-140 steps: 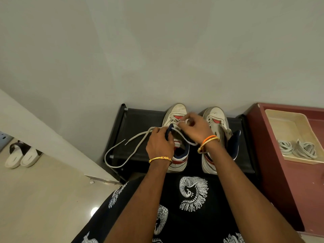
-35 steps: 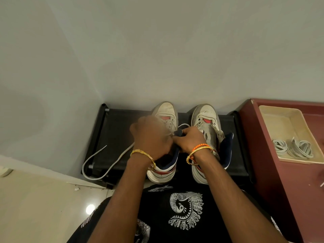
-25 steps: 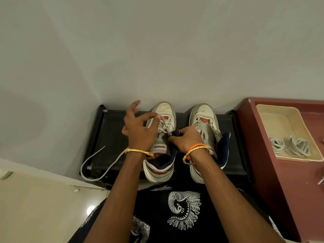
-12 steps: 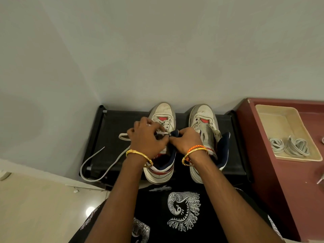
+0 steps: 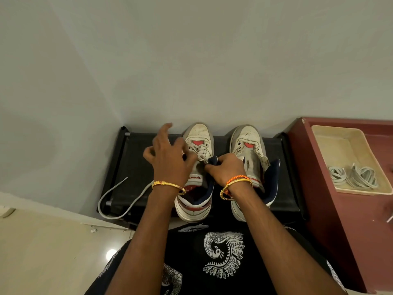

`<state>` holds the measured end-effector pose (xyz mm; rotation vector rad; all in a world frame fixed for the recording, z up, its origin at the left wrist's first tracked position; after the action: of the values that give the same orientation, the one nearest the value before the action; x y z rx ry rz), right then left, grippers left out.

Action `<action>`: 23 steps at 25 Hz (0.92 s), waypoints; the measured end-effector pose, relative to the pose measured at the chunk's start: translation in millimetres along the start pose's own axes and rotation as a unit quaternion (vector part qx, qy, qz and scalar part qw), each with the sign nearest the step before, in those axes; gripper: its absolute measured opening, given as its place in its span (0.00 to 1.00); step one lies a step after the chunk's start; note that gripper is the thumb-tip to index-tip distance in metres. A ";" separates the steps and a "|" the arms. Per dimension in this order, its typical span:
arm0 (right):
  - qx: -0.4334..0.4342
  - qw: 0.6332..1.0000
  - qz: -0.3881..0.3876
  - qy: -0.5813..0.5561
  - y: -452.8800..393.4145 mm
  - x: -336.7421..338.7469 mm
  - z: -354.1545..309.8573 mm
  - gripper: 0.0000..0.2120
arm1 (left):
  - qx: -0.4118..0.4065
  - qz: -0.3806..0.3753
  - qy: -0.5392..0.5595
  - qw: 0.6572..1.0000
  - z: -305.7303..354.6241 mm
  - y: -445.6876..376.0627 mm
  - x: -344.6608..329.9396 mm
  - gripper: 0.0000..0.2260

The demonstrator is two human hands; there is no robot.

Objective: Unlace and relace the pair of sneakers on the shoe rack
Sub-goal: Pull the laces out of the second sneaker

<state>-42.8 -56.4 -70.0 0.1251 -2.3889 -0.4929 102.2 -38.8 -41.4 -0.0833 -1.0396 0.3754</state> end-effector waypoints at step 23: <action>0.180 0.962 0.085 0.187 -7.9 -25.0 -34.2 0.09 | 0.344 -0.048 0.464 0.815 -14.8 15.0 -17.4 0.23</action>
<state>-2.0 -69.0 -64.6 0.1564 -2.0683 0.0519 103.1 -29.2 -67.0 0.4104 0.1051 0.5218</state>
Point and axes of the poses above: each hand's wrist, its own y-axis away from the middle knuckle, its own x-axis out of the back of the hand, z = x × y, the point moved 4 cm from there along -y, towards the middle knuckle, and after that the axes turned 1 degree about z, right-handed, at the moved point
